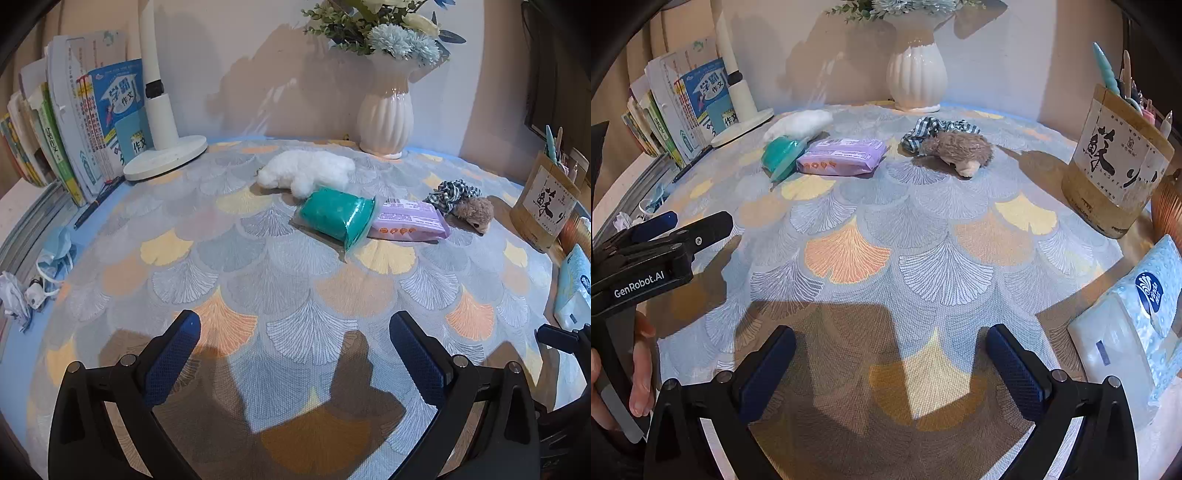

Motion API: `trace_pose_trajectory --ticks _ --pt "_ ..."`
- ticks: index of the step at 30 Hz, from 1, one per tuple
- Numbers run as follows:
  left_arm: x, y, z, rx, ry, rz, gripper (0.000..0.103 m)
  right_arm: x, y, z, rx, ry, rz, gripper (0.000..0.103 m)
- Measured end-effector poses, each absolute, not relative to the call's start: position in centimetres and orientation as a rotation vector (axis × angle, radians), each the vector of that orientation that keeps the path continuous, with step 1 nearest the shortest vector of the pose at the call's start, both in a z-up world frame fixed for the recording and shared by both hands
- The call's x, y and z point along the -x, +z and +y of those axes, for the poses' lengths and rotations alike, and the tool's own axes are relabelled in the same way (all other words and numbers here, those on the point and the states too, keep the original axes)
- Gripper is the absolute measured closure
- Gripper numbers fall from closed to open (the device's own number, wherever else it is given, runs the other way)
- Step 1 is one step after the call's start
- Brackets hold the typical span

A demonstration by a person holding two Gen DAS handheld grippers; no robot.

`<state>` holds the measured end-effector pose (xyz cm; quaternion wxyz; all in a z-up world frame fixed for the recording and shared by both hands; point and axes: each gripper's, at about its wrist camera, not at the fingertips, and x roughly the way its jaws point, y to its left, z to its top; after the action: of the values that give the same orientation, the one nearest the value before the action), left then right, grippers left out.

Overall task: Organize soft objects
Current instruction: 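Return both tools to the table toward the teal clay and purple wipes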

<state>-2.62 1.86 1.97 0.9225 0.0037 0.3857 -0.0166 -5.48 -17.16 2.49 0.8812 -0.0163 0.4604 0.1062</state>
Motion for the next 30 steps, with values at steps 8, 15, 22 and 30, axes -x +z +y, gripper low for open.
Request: trace_pose_trajectory --ticks 8,15,22,30 --pt "2.3 1.6 1.8 -0.028 -0.008 0.817 0.001 5.4 2.5 -17.4 0.032 0.220 0.958 0.000" --pt "1.9 1.3 1.9 -0.037 0.027 0.845 0.001 5.8 2.4 -17.6 0.034 0.196 0.955 0.000" --pt "0.5 0.5 2.4 -0.046 0.032 0.952 0.000 7.1 2.3 -18.2 0.041 0.190 0.953 0.000" --pt "2.7 4.5 2.7 -0.141 -0.063 1.000 0.003 7.2 2.7 -18.6 0.145 0.308 1.161 0.000"
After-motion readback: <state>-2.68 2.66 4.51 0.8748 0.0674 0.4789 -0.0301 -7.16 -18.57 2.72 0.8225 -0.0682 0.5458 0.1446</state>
